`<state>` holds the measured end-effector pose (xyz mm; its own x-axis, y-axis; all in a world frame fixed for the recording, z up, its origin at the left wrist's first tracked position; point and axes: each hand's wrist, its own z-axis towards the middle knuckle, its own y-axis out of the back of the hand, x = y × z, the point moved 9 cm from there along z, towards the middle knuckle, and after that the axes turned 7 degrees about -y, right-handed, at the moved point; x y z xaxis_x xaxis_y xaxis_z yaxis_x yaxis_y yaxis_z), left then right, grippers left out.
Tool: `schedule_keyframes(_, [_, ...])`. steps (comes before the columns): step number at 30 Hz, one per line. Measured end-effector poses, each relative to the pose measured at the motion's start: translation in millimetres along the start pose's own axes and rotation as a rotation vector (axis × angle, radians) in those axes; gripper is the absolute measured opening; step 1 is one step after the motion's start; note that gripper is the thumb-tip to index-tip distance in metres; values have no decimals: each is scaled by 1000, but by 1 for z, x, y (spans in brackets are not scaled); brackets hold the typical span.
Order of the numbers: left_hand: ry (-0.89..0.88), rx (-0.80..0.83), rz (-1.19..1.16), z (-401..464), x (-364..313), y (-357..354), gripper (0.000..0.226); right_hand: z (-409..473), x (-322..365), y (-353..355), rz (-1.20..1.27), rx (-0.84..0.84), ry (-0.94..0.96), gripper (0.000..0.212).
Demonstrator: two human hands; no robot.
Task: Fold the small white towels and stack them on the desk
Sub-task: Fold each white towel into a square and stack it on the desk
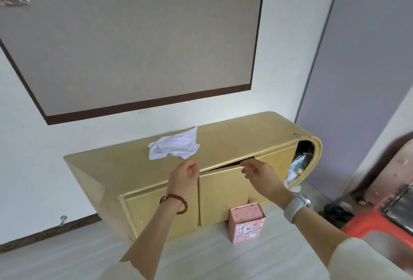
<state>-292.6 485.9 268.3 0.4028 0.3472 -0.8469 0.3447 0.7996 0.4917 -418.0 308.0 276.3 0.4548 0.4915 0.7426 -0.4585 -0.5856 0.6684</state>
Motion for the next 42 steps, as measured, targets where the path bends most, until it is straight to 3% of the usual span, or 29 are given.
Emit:
schedule_keyframes(16, [382,187,319,273,211,-127,25,354,-81,-174,-56,368,-148,25])
schedule_keyframes(26, [351,245,490,379,307,-184,35,447,-138,-256,-300,457,-193,33])
schedule_keyframes(30, [333,251,620,403,337,-192,24,465,-142,-281,-497,471,-96,43])
schedule_keyframes(33, [304,147,577,414,344,-188,19,469,-135,-288,-636,392,68,50])
schedule_keyframes(38, [290,168,407,427,354,-177,22,466,-143,-295,-772,405,112,78])
schedule_keyframes(40, [274,200,352,430,350,-170,25,471,-141,-294,-805,418,93,74])
schedule_keyframes(42, [235,208,321,434,342,-163,24,480,-127,-292,-754,435,53,56])
